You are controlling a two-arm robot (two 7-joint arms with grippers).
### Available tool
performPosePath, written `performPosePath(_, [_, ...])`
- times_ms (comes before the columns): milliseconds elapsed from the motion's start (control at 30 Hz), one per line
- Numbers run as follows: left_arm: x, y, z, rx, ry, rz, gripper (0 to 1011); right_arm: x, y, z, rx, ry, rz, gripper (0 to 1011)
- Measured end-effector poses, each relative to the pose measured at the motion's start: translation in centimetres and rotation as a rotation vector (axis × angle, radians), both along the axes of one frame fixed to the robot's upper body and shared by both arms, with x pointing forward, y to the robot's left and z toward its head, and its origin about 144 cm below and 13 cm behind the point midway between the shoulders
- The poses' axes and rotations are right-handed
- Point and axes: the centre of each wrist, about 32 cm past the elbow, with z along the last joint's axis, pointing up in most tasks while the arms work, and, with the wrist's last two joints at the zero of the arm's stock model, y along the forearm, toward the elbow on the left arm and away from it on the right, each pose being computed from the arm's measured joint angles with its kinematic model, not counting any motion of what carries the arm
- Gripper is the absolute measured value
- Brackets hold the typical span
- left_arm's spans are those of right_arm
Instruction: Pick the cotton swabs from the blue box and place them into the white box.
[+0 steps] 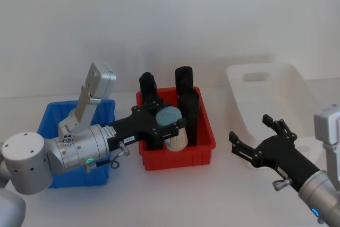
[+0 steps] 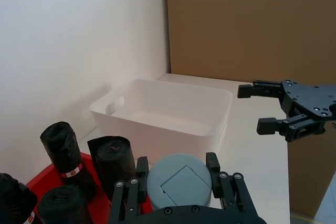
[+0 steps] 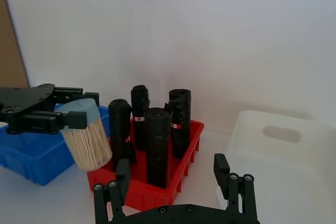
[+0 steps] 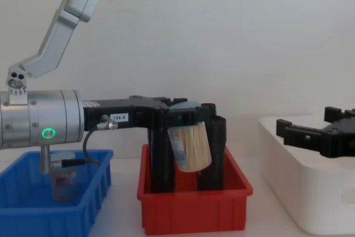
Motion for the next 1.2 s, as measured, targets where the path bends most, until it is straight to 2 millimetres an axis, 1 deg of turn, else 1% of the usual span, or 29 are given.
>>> performPosePath(367, [0.0,-0.1,0.0,0.0,0.0,-0.005,671,0.9,0.9,0.1,-0.05,0.013,0.148,1002])
performPosePath(600, [0.0,-0.1,0.0,0.0,0.0,-0.006,670,1.8,1.9,0.3,-0.099,0.025,0.247,1002])
performPosePath(700, [0.0,-0.1,0.0,0.0,0.0,-0.007,670,2.4,2.6,0.3,-0.129,0.034,0.29,1002])
performPosePath(933, [0.0,-0.1,0.0,0.0,0.0,-0.008,670,3.5,3.7,0.4,-0.17,0.048,0.327,1001])
performPosePath(1200, [0.0,-0.1,0.0,0.0,0.0,-0.008,671,4.6,4.6,0.3,-0.201,0.058,0.329,1002])
